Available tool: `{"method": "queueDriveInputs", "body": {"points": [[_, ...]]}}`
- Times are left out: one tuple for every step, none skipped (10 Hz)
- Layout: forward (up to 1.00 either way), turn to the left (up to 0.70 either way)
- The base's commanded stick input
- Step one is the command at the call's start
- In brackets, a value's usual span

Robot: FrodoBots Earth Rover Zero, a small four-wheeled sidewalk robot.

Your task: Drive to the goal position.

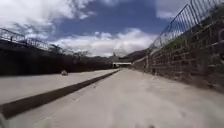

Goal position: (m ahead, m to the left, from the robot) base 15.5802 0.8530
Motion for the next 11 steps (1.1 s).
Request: {"method": "queueDriveInputs", "body": {"points": [[1.00, 0.00], [1.00, -0.27], [1.00, -0.27], [1.00, -0.27], [1.00, -0.27], [1.00, -0.27], [1.00, -0.21], [1.00, -0.10], [1.00, 0.00], [1.00, 0.00], [1.00, 0.00]]}}
